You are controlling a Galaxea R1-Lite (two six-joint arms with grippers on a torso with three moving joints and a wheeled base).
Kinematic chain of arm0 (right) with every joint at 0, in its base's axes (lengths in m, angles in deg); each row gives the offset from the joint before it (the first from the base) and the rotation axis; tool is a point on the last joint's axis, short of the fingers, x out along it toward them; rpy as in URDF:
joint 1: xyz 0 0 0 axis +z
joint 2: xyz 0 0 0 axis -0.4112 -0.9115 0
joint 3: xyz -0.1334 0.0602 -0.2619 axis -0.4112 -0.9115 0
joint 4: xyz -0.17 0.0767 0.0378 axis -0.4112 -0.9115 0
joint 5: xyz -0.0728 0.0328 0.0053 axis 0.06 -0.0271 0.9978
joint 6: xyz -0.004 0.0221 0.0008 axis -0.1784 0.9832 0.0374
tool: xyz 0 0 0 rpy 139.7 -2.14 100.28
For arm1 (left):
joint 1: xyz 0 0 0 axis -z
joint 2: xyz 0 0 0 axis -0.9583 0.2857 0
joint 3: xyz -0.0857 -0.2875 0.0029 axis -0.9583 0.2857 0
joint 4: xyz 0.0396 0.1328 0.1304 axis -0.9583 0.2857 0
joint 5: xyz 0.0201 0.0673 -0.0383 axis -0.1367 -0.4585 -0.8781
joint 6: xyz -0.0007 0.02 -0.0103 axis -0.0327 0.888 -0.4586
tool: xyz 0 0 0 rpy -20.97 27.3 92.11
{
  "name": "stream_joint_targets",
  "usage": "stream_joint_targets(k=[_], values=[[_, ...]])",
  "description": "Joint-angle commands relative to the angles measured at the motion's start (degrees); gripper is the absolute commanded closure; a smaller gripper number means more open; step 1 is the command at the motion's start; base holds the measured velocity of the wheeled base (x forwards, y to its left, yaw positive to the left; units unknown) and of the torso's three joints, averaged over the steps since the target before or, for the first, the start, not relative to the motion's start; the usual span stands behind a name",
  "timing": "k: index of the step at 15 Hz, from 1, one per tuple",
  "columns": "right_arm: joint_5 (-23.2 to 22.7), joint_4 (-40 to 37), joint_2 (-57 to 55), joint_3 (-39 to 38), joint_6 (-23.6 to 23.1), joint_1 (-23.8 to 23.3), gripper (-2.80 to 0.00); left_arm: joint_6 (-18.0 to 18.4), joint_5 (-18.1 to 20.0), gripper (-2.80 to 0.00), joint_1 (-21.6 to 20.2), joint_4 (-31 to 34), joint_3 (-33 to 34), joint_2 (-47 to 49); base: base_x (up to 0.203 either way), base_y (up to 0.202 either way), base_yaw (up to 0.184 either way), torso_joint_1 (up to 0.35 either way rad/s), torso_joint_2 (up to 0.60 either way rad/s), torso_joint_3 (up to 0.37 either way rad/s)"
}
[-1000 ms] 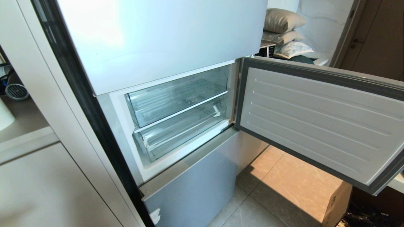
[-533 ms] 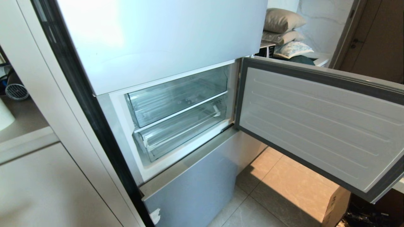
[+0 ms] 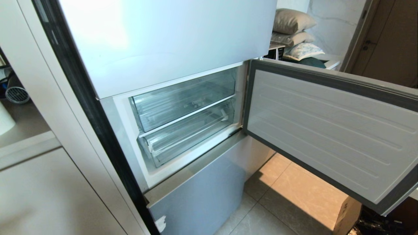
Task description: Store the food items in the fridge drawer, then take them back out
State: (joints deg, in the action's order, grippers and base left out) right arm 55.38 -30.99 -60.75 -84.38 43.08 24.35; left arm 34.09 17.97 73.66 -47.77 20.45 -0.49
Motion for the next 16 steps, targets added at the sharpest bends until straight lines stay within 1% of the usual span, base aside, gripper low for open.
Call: stream_joint_targets(k=[1, 8, 9, 16], values=[[0.00, 0.03, -0.05, 0.00, -0.02, 0.01, 0.00, 0.03, 0.00, 0.00, 0.00, 0.08, 0.00, 0.01, 0.000, 0.000, 0.000, 0.000, 0.00, 0.000], [0.00, 0.03, -0.05, 0.00, 0.07, 0.01, 0.00, 0.09, 0.00, 0.00, 0.00, 0.08, 0.00, 0.01, 0.000, 0.000, 0.000, 0.000, 0.00, 0.000], [0.00, 0.03, -0.05, 0.00, 0.07, 0.01, 0.00, 0.02, 0.00, 0.00, 0.00, 0.08, 0.00, 0.01, 0.009, -0.004, 0.081, 0.003, 0.00, -0.003], [0.00, 0.03, -0.05, 0.00, 0.07, 0.01, 0.00, 0.02, 0.00, 0.00, 0.00, 0.17, 0.00, 0.01, 0.002, -0.007, 0.174, 0.002, 0.00, 0.003]])
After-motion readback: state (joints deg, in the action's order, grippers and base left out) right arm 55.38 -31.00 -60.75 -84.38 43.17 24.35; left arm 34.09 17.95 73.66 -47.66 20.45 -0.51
